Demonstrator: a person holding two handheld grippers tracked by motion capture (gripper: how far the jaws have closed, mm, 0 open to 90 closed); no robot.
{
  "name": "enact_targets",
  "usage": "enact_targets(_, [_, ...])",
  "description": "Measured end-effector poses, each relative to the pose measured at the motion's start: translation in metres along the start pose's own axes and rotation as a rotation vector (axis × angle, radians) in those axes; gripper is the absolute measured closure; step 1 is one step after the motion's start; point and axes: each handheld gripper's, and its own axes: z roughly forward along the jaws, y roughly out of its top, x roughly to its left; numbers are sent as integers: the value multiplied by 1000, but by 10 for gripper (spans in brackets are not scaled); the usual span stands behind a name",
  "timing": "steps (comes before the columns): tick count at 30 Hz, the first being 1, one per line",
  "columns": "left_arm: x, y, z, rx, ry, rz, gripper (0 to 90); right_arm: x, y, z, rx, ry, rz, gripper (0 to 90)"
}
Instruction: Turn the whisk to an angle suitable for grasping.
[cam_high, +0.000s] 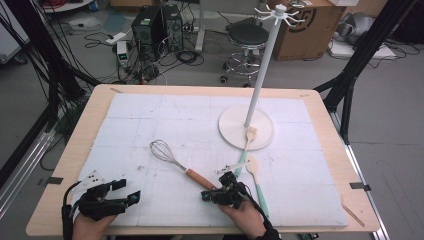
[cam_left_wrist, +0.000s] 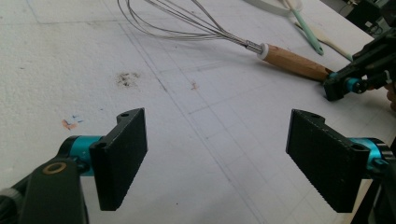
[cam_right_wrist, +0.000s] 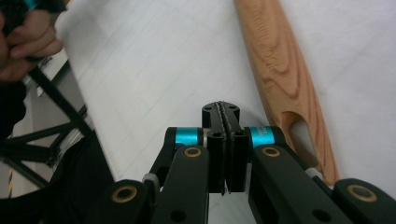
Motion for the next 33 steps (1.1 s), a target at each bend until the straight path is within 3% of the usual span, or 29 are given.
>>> enact_targets(16, [-2, 1, 4, 11, -6, 5, 212, -19, 28, -2, -4, -115, 68, 894])
enact_targets(22, [-2, 0, 4, 11, -7, 2, 212, -18, 41, 3, 12, -176, 45, 894])
enact_targets(29, [-1, -1, 2, 7, -6, -2, 212, -25, 45, 4, -6, -147, 80, 894])
enact_targets(31, [0, -1, 2, 1, -14, -18, 212, -23, 47, 2, -42, -90, 95, 894])
enact_targets(33, [1, -1, 3, 2, -14, -21, 212, -20, 53, 1, -74, -75, 99, 894])
